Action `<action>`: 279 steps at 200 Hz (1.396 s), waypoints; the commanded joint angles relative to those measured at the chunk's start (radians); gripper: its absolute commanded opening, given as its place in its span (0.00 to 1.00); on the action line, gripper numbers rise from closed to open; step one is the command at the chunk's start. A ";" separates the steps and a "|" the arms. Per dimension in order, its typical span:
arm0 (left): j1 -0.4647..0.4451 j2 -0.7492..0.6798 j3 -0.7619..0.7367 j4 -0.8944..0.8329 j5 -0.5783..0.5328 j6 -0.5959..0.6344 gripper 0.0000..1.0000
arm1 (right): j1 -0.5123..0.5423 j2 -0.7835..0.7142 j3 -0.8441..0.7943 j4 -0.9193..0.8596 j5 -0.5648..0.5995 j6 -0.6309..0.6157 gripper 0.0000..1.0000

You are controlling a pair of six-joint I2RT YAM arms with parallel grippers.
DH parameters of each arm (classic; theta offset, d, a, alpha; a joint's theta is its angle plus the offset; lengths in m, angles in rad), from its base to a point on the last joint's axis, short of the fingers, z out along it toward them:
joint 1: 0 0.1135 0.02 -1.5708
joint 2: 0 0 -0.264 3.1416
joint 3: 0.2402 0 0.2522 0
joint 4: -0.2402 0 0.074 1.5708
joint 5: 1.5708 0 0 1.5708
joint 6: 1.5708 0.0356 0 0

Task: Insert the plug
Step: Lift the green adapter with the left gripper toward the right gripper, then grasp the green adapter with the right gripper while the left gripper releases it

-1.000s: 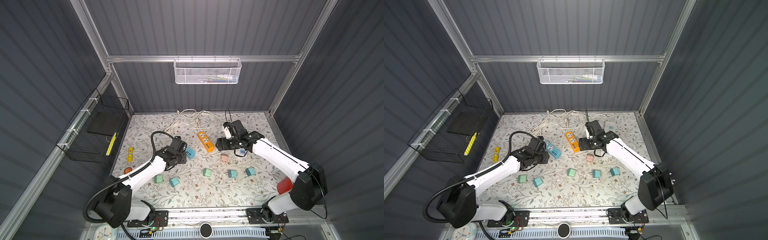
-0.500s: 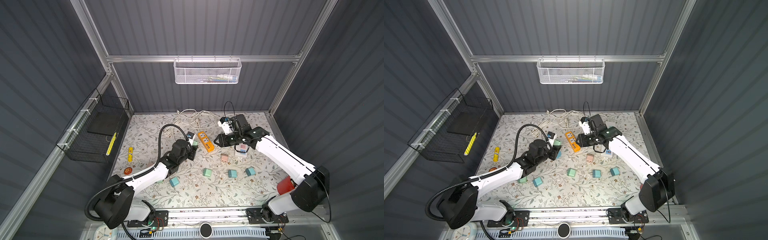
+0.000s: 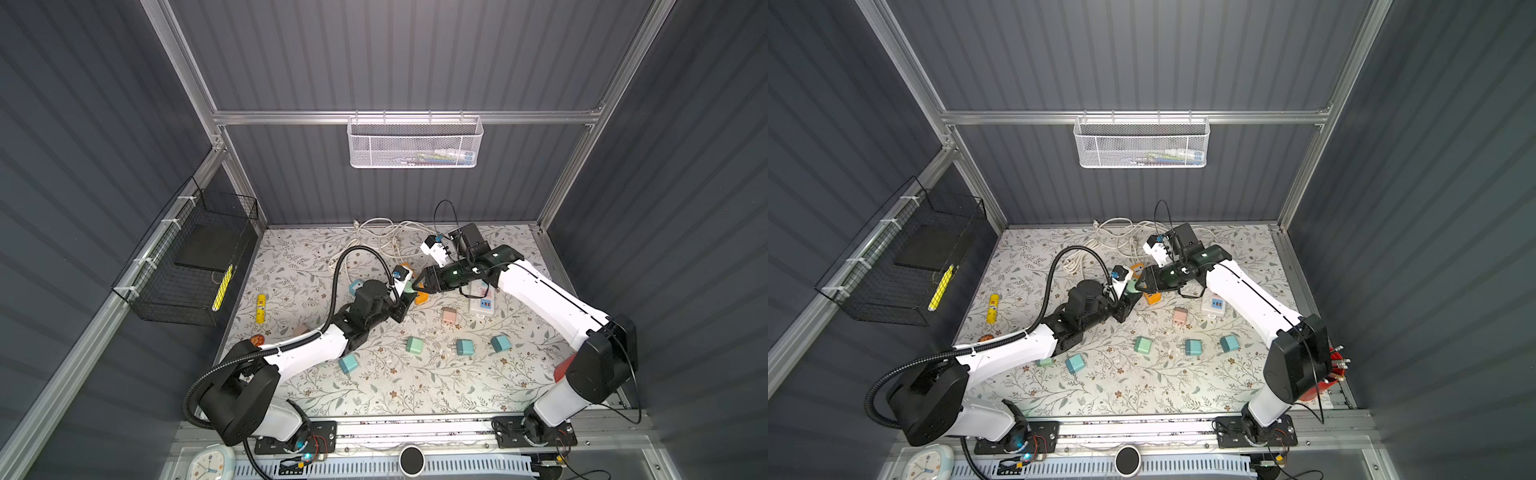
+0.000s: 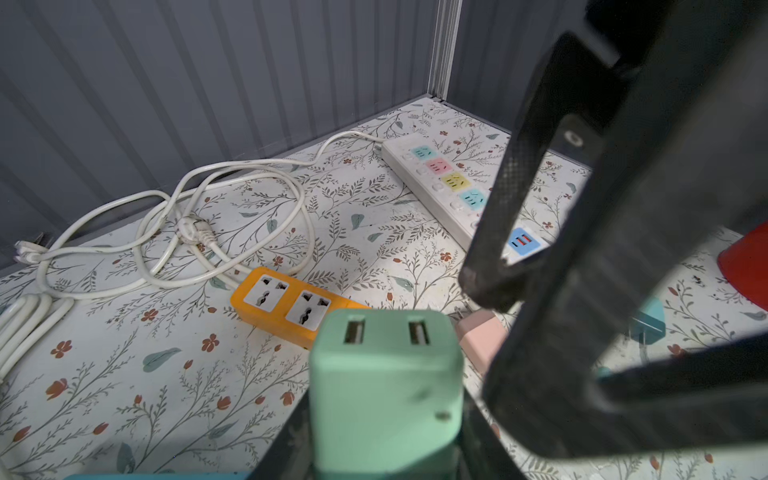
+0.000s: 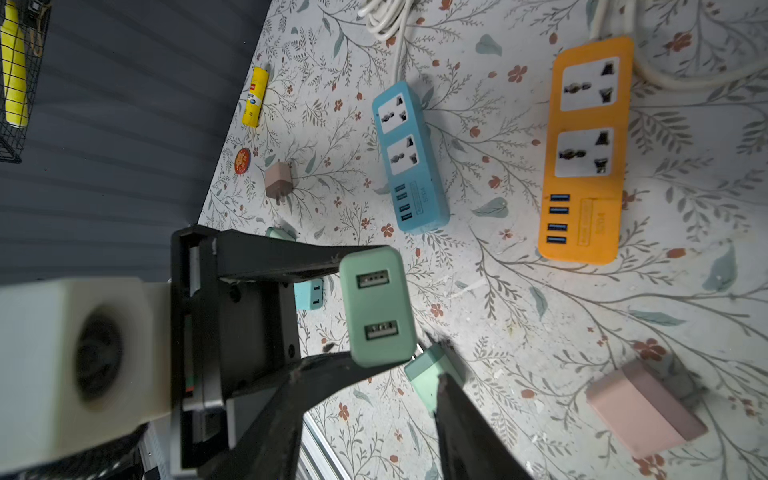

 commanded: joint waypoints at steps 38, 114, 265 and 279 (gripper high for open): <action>-0.004 -0.014 0.026 0.005 0.052 0.022 0.30 | 0.000 0.035 0.006 0.001 -0.053 -0.005 0.48; -0.004 -0.018 0.042 -0.034 0.090 0.015 0.31 | 0.002 0.069 -0.012 0.059 -0.112 0.030 0.43; -0.004 -0.080 0.080 -0.204 -0.011 -0.018 0.73 | 0.011 0.004 -0.089 0.140 0.055 0.035 0.19; -0.005 -0.120 0.087 -0.282 -0.048 -0.041 0.74 | 0.011 -0.017 -0.095 0.133 0.147 0.020 0.17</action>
